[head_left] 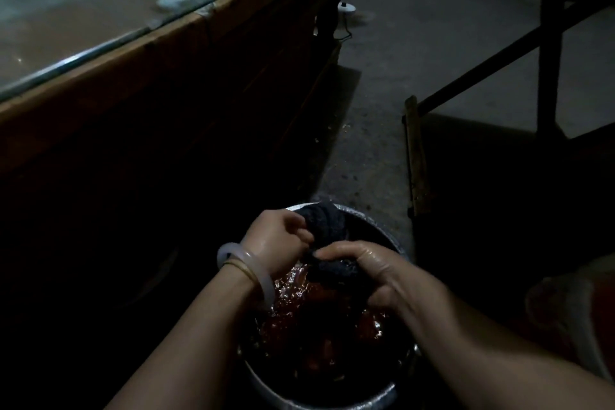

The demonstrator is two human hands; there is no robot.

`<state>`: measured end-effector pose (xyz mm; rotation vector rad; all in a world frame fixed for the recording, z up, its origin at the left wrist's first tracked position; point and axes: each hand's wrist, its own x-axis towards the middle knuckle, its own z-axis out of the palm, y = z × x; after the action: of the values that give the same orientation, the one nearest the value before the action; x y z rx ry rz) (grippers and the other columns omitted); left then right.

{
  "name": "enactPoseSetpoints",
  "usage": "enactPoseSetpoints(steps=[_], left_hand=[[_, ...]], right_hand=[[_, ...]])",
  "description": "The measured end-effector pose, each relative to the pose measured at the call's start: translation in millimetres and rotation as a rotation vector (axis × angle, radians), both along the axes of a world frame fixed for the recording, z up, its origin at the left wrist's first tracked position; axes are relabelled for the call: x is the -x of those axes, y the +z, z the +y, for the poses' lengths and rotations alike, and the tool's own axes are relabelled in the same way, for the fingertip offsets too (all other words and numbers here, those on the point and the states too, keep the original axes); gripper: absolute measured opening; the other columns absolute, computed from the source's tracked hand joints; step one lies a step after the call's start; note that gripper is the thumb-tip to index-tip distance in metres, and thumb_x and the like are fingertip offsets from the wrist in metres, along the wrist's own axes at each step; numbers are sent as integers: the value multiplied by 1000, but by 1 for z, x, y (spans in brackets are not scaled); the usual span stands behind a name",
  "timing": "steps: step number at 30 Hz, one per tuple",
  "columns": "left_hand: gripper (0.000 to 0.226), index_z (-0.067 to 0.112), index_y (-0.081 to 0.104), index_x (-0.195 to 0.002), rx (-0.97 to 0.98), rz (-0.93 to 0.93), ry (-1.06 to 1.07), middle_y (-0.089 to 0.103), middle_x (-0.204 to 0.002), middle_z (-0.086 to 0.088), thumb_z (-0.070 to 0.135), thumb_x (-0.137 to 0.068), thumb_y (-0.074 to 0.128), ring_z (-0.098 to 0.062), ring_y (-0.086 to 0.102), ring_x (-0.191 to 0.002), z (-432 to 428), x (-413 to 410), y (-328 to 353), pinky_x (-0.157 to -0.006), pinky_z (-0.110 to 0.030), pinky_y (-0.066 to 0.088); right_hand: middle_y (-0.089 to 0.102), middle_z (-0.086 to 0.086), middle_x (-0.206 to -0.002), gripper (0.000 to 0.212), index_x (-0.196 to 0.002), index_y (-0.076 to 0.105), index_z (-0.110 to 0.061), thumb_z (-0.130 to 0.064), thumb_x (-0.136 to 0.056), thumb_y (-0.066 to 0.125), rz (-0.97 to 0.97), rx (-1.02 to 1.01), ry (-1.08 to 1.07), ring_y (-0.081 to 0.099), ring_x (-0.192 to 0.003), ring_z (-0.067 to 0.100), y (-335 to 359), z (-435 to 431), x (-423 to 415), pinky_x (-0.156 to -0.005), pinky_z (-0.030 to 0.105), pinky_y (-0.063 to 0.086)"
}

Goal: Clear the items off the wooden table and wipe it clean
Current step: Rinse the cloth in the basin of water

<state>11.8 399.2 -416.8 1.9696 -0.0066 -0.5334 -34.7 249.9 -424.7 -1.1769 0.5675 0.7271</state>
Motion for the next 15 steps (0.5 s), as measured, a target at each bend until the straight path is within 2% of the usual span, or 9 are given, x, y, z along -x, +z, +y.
enactPoseSetpoints(steps=[2,3,5,6,8,10,12,13,15], left_hand=[[38,18,57,-116,-408,-339,-138,55,-109,3,6,-80,63,-16,53,-106,10,-2,-5,-92,-34,48],[53,25,48,-126,-464,-494,-204,45,-123,4,12,-78,66,-16,43,-118,12,0,-8,-99,-32,42],[86,39,15,-146,-455,-676,-374,16,-148,6,18,-81,67,-14,12,-139,13,5,-16,-115,-28,21],[97,45,-3,-146,-446,-752,-455,2,-154,10,18,-84,66,-11,-3,-143,12,7,-21,-116,-26,11],[104,49,-13,-143,-386,-870,-547,-9,-156,15,17,-84,67,-7,-13,-144,10,4,-32,-113,-26,7],[101,49,-5,-144,-290,-908,-581,-3,-157,18,19,-82,69,-9,-1,-145,9,1,-33,-112,-25,16],[98,49,3,-145,-271,-892,-611,10,-156,20,25,-78,72,-9,24,-141,7,1,-28,-110,-26,32],[95,49,10,-145,-292,-874,-620,21,-153,19,28,-76,73,-9,36,-134,6,1,-25,-105,-28,39],[83,44,26,-142,-430,-834,-648,43,-140,16,33,-74,72,-10,48,-119,3,3,-21,-97,-30,44]], right_hand=[[71,12,-77,5,-71,75,-8,-9,-69,71,68,95,48,66,-66,24,11,-13,-8,-67,33,55],[71,13,-81,10,-75,75,-6,-8,-66,72,96,128,67,66,-69,26,16,-17,-11,-70,35,55],[71,15,-85,20,-79,76,-6,-9,-59,74,119,161,136,66,-76,28,25,-24,-16,-77,39,53],[72,14,-85,22,-78,77,-7,-9,-57,76,118,169,189,66,-78,28,28,-25,-17,-81,41,51],[72,12,-85,21,-76,78,-9,-11,-55,77,115,187,306,67,-79,25,32,-25,-19,-86,42,49],[73,12,-92,31,-83,78,-8,-11,-53,78,95,200,406,67,-84,24,31,-25,-19,-86,41,48],[72,14,-101,43,-98,75,-5,-11,-55,80,68,235,469,67,-92,26,29,-23,-19,-89,41,50],[71,15,-104,46,-104,73,-3,-11,-59,80,56,261,495,67,-96,28,27,-21,-18,-91,42,51],[72,15,-104,44,-109,71,-2,-10,-67,81,10,345,557,69,-97,29,26,-17,-16,-91,41,54]])
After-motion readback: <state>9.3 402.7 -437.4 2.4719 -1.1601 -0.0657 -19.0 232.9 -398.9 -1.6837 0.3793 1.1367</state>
